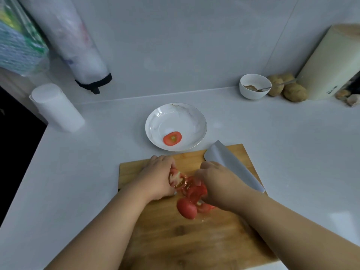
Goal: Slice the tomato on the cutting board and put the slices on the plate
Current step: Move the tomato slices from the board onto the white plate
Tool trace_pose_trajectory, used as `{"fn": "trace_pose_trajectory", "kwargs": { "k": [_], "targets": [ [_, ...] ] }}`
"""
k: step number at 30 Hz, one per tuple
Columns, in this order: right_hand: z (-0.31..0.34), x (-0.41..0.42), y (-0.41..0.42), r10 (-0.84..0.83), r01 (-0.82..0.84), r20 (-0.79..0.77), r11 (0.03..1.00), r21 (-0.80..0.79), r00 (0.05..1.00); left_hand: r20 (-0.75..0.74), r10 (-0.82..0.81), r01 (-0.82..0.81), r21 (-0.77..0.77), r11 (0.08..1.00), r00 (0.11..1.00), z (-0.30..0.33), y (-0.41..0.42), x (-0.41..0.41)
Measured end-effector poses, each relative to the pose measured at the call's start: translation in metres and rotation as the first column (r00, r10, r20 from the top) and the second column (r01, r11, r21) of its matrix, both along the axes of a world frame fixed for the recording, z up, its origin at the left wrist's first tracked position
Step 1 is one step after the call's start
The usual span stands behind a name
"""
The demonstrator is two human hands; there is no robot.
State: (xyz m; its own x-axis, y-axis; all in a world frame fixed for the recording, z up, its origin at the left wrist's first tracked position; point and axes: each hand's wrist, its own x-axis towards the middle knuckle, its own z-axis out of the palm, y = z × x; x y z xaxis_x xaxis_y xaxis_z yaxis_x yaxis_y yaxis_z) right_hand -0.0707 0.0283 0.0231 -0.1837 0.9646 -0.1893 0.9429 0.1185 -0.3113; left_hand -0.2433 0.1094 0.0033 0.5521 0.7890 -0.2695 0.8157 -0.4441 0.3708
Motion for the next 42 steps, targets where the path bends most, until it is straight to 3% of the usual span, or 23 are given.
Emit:
{"fn": "trace_pose_trajectory", "kwargs": {
  "k": [2, 5, 10, 12, 15, 17, 20, 22, 24, 25, 27, 28, 30, 34, 36, 39, 42],
  "targets": [
    [0.001, 0.0, -0.001, -0.013, 0.013, -0.047, 1.0, 0.004, 0.999, 0.072, 0.055, -0.053, -0.019, 0.998, 0.996, -0.002, -0.003, -0.002],
    [0.005, 0.0, -0.005, -0.095, 0.087, -0.122, 0.993, -0.075, 0.988, 0.216, 0.228, -0.188, -0.189, 0.964, 0.949, -0.003, -0.005, -0.007],
    [0.025, 0.006, -0.01, -0.242, 0.197, -0.286, 0.964, -0.178, 0.927, 0.289, 0.351, -0.257, -0.317, 0.913, 0.891, 0.01, -0.005, -0.016],
    [0.036, 0.012, -0.002, -0.35, 0.298, -0.403, 0.936, -0.188, 0.846, 0.384, 0.447, -0.318, -0.355, 0.879, 0.808, 0.021, 0.001, -0.018],
    [0.046, 0.02, 0.023, -0.504, 0.478, -0.622, 0.849, -0.227, 0.599, 0.497, 0.607, -0.422, -0.442, 0.792, 0.62, 0.035, 0.02, -0.016],
    [0.043, 0.024, 0.047, -0.558, 0.568, -0.681, 0.785, -0.247, 0.474, 0.511, 0.687, -0.527, -0.442, 0.726, 0.517, 0.038, 0.037, -0.008],
    [0.025, 0.025, 0.09, -0.623, 0.657, -0.682, 0.703, -0.273, 0.384, 0.491, 0.769, -0.616, -0.473, 0.629, 0.408, 0.032, 0.065, 0.009],
    [0.009, 0.023, 0.117, -0.688, 0.685, -0.619, 0.658, -0.311, 0.379, 0.459, 0.804, -0.63, -0.509, 0.586, 0.378, 0.02, 0.085, 0.02],
    [-0.006, 0.019, 0.137, -0.737, 0.705, -0.545, 0.628, -0.33, 0.4, 0.413, 0.803, -0.645, -0.482, 0.593, 0.43, 0.008, 0.1, 0.03],
    [-0.011, 0.019, 0.142, -0.746, 0.703, -0.511, 0.63, -0.33, 0.428, 0.365, 0.771, -0.654, -0.41, 0.636, 0.521, 0.002, 0.105, 0.033],
    [-0.016, 0.02, 0.144, -0.714, 0.675, -0.39, 0.691, -0.26, 0.581, 0.211, 0.655, -0.627, -0.191, 0.755, 0.725, 0.0, 0.105, 0.038],
    [-0.015, 0.021, 0.142, -0.685, 0.661, -0.345, 0.722, -0.205, 0.641, 0.175, 0.596, -0.587, -0.105, 0.803, 0.784, 0.003, 0.103, 0.039],
    [-0.009, 0.024, 0.133, -0.638, 0.635, -0.342, 0.76, -0.139, 0.689, 0.212, 0.51, -0.515, -0.036, 0.857, 0.834, 0.008, 0.096, 0.038],
    [0.012, 0.028, 0.098, -0.46, 0.472, -0.447, 0.877, -0.094, 0.767, 0.344, 0.366, -0.347, -0.119, 0.93, 0.865, 0.022, 0.066, 0.023],
    [0.023, 0.028, 0.072, -0.377, 0.358, -0.41, 0.925, -0.124, 0.831, 0.307, 0.289, -0.241, -0.185, 0.953, 0.907, 0.026, 0.044, 0.014],
    [0.028, 0.03, 0.034, -0.272, 0.243, -0.234, 0.959, -0.144, 0.934, 0.208, 0.169, -0.099, -0.31, 0.945, 0.963, 0.022, 0.009, 0.003],
    [0.016, 0.032, 0.009, -0.126, 0.105, -0.14, 0.983, -0.15, 0.982, 0.08, -0.004, 0.03, -0.327, 0.945, 0.997, 0.012, -0.023, -0.001]
  ]
}}
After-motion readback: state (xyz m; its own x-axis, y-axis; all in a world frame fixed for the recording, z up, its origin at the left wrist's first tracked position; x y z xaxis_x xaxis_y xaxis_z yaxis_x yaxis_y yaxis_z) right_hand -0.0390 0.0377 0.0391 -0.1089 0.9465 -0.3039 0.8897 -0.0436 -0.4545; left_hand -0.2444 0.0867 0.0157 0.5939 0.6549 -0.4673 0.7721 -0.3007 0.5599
